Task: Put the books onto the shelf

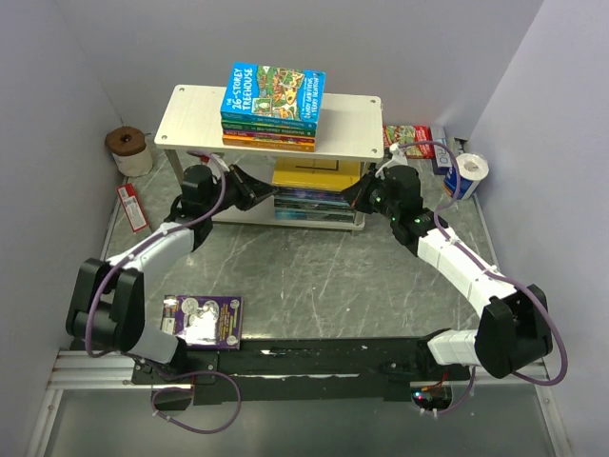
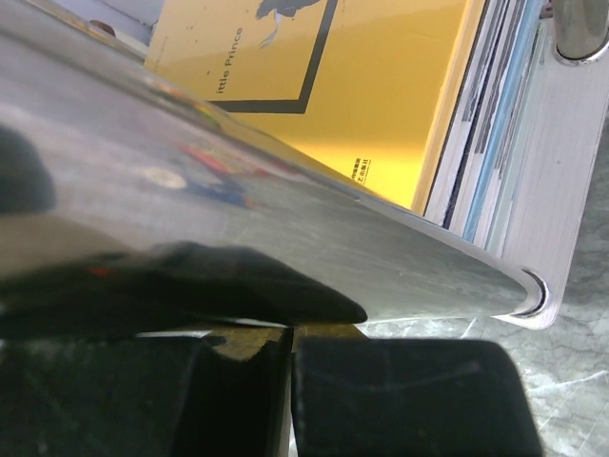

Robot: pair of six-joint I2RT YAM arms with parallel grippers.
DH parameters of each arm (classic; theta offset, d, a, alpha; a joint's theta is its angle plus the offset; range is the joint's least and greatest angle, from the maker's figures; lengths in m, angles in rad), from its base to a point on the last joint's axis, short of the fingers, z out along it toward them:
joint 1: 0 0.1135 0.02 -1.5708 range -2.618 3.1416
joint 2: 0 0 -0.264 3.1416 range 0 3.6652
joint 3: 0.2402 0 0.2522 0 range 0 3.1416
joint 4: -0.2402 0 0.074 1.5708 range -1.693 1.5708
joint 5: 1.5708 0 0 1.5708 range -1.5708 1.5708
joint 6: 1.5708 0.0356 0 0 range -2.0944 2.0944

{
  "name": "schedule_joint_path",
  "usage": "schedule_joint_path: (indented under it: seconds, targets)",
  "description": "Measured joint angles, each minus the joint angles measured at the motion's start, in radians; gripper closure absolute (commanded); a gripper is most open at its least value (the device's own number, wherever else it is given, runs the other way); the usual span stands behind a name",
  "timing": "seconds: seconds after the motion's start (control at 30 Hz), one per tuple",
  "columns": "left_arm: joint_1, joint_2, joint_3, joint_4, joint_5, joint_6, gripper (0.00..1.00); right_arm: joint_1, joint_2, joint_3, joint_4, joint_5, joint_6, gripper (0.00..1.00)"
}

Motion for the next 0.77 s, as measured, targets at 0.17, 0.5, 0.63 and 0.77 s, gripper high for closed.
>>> schedule_joint_path:
  seconds: [0.17, 0.5, 0.63, 0.77]
  targets:
    - [0.000, -0.130, -0.035, -0.117, -0.012, 0.026, 0.67, 0.005, -0.031, -0.003, -0.032, -0.015, -0.025, 0.53]
    - [0.000, -0.528, -0.173, -0.351, -0.216, 0.193, 0.40, 0.055, -0.386, -0.218, -0.135, 0.066, -0.066, 0.33]
    - [0.000, -0.597, -0.248, -0.451, -0.293, 0.213, 0.40, 0.055, -0.468, -0.385, -0.191, 0.112, -0.061, 0.33]
    - [0.000, -0.635, -0.307, -0.560, -0.354, 0.217, 0.39, 0.055, -0.534, -0.519, -0.248, 0.144, -0.042, 0.34]
